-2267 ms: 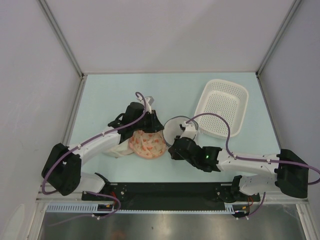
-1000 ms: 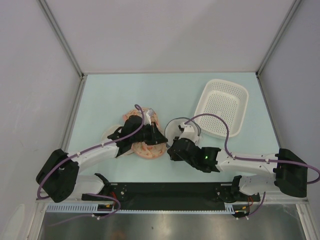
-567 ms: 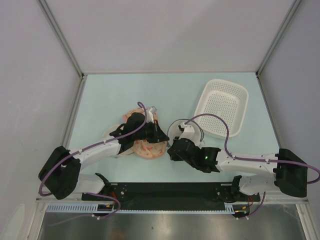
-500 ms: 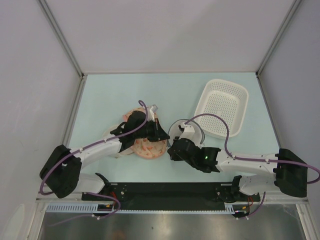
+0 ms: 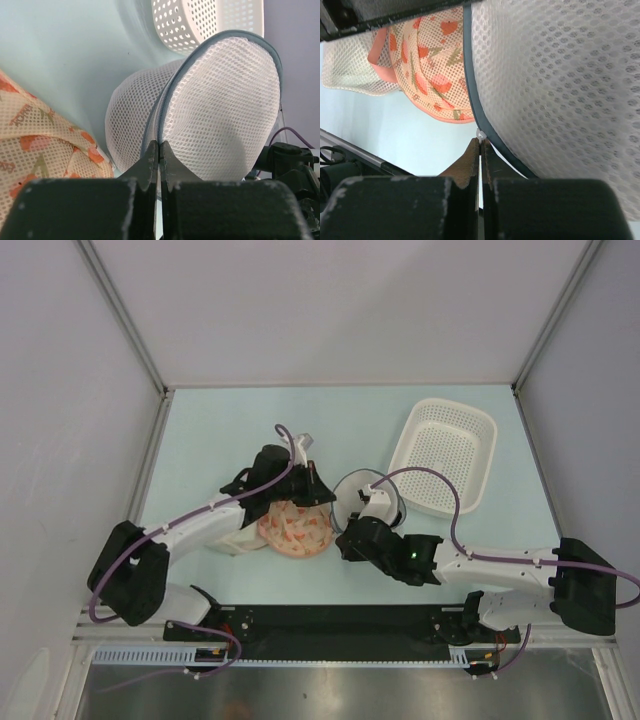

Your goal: Unzip the laundry bag and remove the bra

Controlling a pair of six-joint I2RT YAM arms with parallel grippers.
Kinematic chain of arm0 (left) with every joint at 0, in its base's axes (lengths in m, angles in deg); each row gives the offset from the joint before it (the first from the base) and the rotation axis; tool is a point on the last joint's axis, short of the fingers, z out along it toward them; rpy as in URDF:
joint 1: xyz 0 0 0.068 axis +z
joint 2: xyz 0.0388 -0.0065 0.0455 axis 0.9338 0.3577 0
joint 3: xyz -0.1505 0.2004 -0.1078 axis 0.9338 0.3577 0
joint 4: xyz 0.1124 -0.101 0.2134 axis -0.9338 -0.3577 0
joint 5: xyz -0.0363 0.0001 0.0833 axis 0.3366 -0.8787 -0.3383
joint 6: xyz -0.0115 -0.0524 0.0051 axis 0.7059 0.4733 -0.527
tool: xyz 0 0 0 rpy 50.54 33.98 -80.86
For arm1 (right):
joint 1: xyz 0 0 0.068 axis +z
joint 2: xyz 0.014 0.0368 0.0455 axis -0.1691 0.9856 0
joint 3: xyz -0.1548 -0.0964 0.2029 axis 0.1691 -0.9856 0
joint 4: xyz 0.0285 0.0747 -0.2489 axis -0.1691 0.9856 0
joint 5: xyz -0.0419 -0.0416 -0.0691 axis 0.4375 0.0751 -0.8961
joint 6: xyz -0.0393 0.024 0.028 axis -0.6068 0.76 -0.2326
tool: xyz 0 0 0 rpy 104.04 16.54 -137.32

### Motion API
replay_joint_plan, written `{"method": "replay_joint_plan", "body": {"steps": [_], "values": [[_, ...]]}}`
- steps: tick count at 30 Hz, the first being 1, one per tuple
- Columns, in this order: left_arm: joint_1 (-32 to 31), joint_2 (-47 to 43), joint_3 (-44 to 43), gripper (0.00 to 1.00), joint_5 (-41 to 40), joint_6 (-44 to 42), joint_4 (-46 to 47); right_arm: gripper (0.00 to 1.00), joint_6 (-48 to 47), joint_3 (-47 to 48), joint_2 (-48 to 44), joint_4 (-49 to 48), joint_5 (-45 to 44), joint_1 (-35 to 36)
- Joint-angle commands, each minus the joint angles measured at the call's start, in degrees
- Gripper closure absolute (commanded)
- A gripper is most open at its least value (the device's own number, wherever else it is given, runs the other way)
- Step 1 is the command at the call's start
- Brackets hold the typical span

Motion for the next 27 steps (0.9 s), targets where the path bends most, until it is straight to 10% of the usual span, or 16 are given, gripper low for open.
{"method": "replay_joint_plan", "body": {"steps": [1,8,15,27], "values": [[1.69,1.74,-4.42,1.00,-0.80,-3.37,0.75,1.00,1.08,0.56,-1.24,0.83,-0.81,0.86],[1.96,3.51,-6.54,1.00,0.87,-4.08,0.04,1.00,1.09,0.47,-1.15,0.83,-0.99,0.86],[1.96,0.44,-4.26,0.29,1.31,-2.85,-0.13,1.00,1.17,0.47,-0.80,0.48,-0.98,0.86],[0.99,-6.51,7.86,0.20,3.15,2.69,3.02,1.00,1.09,0.65,0.25,-1.19,-0.55,0.86]]}}
